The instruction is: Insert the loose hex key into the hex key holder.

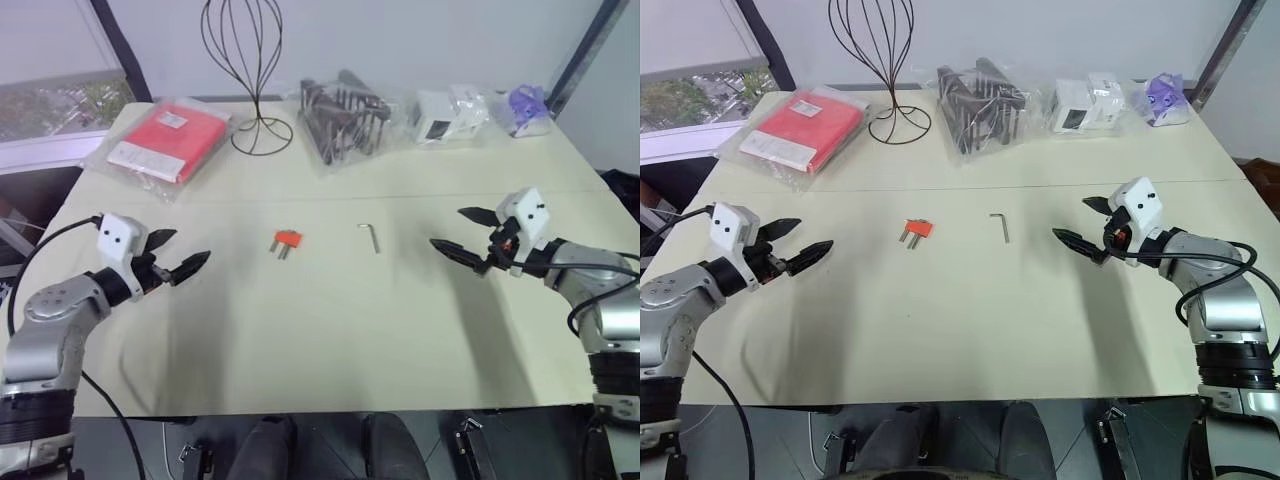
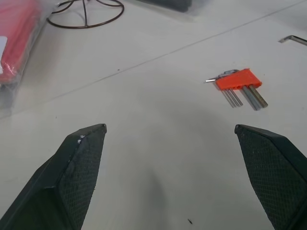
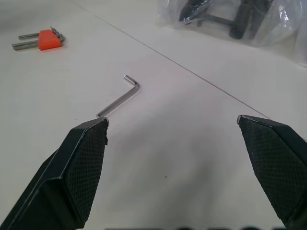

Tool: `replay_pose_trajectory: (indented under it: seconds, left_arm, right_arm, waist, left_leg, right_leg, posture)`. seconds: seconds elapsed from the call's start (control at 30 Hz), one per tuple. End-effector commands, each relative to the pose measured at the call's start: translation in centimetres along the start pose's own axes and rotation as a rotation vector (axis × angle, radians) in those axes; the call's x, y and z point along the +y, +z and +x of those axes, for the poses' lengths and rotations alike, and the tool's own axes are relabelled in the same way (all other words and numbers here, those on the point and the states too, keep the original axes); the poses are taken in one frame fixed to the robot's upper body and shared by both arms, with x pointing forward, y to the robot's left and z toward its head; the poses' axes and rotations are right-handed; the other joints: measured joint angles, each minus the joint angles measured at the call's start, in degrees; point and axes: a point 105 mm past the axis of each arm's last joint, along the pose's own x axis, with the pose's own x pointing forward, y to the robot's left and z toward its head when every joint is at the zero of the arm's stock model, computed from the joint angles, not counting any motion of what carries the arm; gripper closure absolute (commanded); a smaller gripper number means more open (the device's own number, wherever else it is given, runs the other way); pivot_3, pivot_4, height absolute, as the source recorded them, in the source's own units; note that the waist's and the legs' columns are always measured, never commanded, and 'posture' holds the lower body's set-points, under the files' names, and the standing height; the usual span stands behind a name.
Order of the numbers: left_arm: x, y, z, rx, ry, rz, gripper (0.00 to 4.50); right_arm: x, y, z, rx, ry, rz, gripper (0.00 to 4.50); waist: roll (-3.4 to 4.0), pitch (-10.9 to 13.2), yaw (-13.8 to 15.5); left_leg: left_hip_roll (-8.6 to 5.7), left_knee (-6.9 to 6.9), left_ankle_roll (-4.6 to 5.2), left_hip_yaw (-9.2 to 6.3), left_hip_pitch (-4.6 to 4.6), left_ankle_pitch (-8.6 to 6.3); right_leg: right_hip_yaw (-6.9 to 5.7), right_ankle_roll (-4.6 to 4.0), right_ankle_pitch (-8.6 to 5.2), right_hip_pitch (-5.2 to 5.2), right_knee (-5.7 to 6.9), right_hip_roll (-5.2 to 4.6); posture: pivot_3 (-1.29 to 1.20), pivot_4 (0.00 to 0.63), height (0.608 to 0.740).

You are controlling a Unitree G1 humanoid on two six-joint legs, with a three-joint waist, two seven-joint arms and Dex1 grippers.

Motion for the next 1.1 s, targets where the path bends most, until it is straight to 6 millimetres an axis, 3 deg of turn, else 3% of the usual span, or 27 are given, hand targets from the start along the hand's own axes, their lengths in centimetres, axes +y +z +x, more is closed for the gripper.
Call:
replay_pose_trajectory:
  seconds: [0.03, 0.8, 0.93, 1.1]
  left_arm:
    - [-0.2, 1.5, 0.2, -0.043, -0.019, 0.039, 0.02]
    - [-0.4, 2.9, 1.4, -0.058, -0.094, 0.094, 0.02]
    - [-1.2, 3.6, 1.5, -0.023, -0.204, 0.162, 0.02]
    - [-2.2, 3.7, 0.8, 0.069, -0.363, 0.231, 0.02]
  right_arm:
    - [-0.3, 1.2, -0.2, -0.039, -0.016, -0.037, 0.0]
    - [0.2, 1.7, 1.3, -0.05, 0.016, -0.074, 0.0]
    - [2.4, 2.5, 3.4, -0.082, 0.123, -0.07, 0.0]
    - [6.5, 3.8, 8.0, -0.138, 0.285, -0.062, 0.0]
  waist:
    - [0.0, 0.0, 0.0]
    - [0.0, 0.0, -0.1]
    - [0.0, 0.0, -0.4]
    - [0.04, 0.0, -1.1]
  left_leg:
    - [0.0, 0.0, 0.0, 0.0, 0.0, 0.0]
    - [0.0, -0.01, 0.0, 0.0, 0.0, 0.0]
    - [0.01, -0.01, 0.0, 0.0, 0.0, 0.0]
    - [0.06, -0.08, -0.01, 0.0, 0.0, 0.01]
  right_leg:
    - [0.0, 0.0, 0.0, 0.0, 0.0, 0.0]
    - [0.0, 0.0, 0.0, -0.01, 0.0, 0.0]
    - [0.0, 0.0, 0.0, -0.02, 0.01, 0.03]
    - [-0.01, 0.0, 0.0, -0.07, 0.03, 0.06]
  posture:
    - [0.0, 0.15, 0.74]
    - [0.0, 0.15, 0.74]
    - [0.0, 0.15, 0.74]
    - [0.0, 0.15, 0.74]
